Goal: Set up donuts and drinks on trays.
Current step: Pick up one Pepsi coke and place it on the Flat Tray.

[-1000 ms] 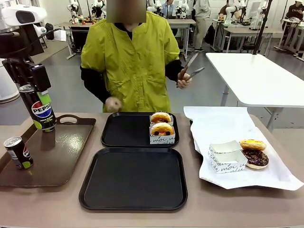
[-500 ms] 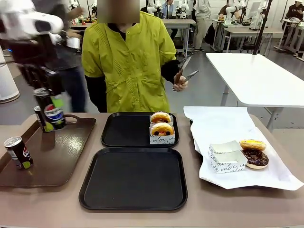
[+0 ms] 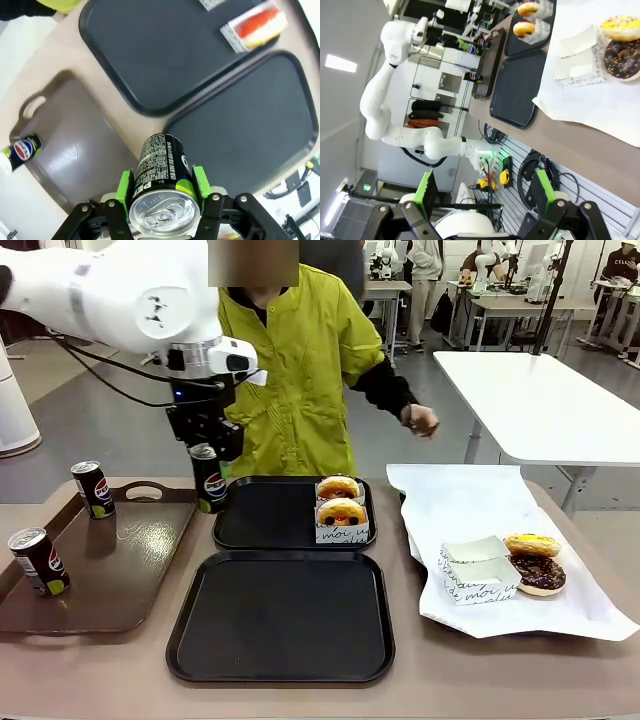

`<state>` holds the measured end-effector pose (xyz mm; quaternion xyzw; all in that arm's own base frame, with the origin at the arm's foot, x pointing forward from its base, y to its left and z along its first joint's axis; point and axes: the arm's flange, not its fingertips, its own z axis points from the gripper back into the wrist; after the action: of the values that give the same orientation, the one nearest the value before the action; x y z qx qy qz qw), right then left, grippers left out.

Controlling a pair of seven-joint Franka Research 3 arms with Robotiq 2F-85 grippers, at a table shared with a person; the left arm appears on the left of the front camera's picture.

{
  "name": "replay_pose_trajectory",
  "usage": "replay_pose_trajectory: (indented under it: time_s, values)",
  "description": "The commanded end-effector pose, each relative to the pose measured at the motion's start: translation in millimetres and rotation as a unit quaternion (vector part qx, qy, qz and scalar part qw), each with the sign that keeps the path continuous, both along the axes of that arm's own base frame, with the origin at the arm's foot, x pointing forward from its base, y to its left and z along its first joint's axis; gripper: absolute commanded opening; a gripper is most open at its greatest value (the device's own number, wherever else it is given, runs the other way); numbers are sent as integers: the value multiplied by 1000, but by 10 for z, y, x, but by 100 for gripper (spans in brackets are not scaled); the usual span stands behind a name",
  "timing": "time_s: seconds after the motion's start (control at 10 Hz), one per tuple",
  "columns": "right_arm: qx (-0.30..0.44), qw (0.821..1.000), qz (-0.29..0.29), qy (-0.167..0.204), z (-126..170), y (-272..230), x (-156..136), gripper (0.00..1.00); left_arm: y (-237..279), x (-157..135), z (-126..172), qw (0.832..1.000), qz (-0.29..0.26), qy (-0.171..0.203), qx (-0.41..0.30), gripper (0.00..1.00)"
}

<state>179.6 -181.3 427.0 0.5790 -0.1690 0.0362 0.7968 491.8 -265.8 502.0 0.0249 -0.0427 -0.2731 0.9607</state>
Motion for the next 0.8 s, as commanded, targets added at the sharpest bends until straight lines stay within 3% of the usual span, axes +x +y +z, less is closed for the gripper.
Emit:
replay_pose_trajectory:
  time_s: [0.0, 0.3, 0.4, 0.7]
  values:
    - [5, 1000, 2, -9, 10, 3, -10, 100, -159, 188, -11, 1000, 7, -22, 0, 58]
    - [5, 1000, 2, -9, 10, 3, -10, 100, -256, 339, -306, 998, 15, -45, -38, 58]
    - [5, 1000, 2, -9, 10, 3, -10, 100, -240, 318, -330, 998, 19, -11, -53, 58]
    - [5, 1000, 2, -9, 10, 3, -10, 100, -242, 325, -282, 999, 1, -26, -27, 58]
